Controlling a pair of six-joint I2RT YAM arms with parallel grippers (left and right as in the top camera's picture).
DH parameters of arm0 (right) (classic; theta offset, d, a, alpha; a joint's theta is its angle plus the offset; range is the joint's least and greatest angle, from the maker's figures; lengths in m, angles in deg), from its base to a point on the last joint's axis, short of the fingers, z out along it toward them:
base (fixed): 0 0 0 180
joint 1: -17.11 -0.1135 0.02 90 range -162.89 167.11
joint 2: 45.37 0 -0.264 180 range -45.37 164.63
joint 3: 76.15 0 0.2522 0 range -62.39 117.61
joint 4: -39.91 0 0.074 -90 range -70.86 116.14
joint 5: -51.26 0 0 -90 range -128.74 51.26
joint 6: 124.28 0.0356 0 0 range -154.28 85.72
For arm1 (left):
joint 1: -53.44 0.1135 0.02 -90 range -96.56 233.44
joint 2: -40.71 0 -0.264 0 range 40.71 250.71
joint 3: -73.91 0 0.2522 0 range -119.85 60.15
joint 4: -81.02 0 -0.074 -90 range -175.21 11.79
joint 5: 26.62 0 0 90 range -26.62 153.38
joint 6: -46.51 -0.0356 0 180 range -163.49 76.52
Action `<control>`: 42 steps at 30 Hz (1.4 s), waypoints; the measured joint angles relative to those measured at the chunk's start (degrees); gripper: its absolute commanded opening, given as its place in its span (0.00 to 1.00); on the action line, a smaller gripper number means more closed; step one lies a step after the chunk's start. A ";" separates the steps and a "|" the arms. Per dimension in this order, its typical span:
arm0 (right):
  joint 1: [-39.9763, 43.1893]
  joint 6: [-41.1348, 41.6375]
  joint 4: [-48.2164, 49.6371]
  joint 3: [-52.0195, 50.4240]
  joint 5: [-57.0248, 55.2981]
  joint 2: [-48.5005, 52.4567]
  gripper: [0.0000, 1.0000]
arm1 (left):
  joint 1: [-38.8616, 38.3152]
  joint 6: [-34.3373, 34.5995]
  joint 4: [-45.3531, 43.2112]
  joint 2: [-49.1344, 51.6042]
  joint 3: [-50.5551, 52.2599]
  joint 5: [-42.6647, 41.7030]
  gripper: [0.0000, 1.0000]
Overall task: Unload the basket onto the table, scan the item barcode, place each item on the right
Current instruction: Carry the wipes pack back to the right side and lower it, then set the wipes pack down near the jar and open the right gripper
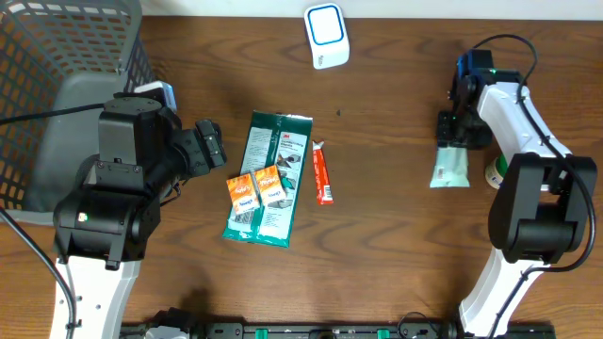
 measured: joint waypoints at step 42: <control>-5.01 -2.99 -5.99 8.57 11.17 0.02 0.99 | 0.00 0.00 0.00 0.00 0.00 0.02 0.91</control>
